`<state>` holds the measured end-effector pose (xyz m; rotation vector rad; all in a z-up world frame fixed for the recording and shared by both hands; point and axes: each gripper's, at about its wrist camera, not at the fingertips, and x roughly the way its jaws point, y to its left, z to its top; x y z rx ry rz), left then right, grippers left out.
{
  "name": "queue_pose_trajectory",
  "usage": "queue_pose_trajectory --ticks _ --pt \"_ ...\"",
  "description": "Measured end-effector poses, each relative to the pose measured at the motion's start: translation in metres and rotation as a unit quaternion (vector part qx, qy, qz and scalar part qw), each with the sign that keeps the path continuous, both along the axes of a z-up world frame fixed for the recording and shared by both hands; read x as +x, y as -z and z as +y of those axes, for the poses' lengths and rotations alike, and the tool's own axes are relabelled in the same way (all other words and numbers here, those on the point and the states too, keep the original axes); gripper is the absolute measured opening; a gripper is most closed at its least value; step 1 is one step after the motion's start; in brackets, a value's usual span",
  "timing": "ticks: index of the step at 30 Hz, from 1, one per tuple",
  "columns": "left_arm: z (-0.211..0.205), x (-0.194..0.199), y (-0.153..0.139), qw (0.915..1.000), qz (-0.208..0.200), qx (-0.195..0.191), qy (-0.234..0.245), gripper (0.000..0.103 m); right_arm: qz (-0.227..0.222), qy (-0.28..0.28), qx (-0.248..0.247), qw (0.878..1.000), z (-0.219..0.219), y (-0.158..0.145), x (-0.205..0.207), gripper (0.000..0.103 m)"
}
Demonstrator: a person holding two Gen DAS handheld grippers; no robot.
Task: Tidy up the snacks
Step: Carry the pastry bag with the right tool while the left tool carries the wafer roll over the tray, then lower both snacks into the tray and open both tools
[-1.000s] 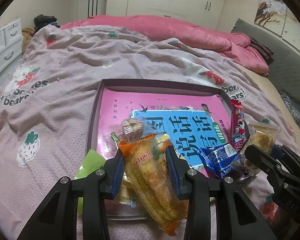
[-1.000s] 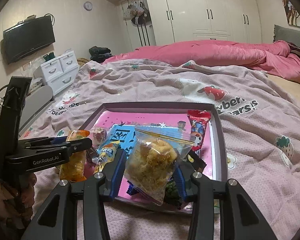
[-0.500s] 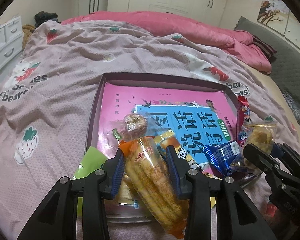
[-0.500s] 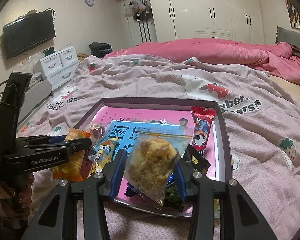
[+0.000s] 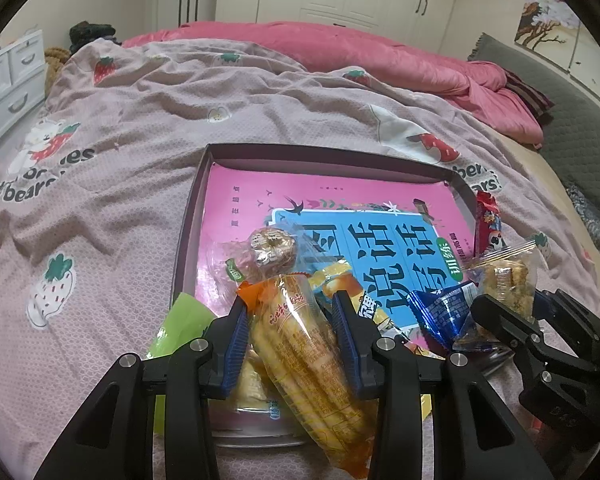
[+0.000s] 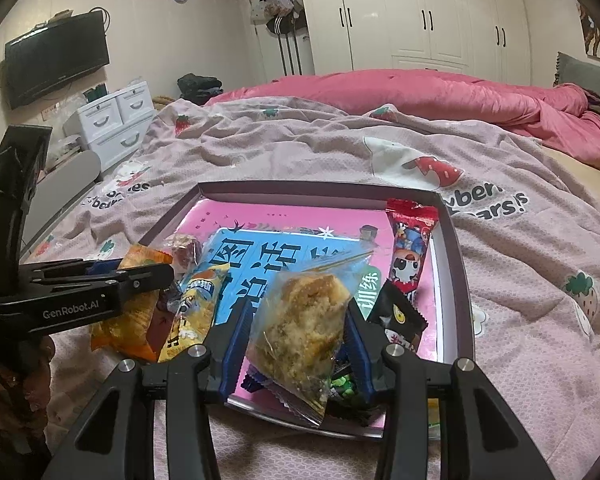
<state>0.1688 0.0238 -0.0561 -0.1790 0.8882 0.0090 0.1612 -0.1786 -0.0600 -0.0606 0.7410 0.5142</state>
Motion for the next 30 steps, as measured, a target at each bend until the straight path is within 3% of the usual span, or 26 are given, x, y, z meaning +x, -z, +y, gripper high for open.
queue_pose_trajectory --ticks 9,30 --pt "0.002 0.001 0.002 1.0000 0.001 -0.007 0.000 0.042 -0.002 0.000 -0.011 1.000 0.002 0.003 0.000 0.045" --pt "0.002 -0.001 -0.002 0.9997 0.004 -0.022 0.005 0.047 -0.017 0.007 -0.009 1.000 -0.006 -0.010 -0.006 0.057"
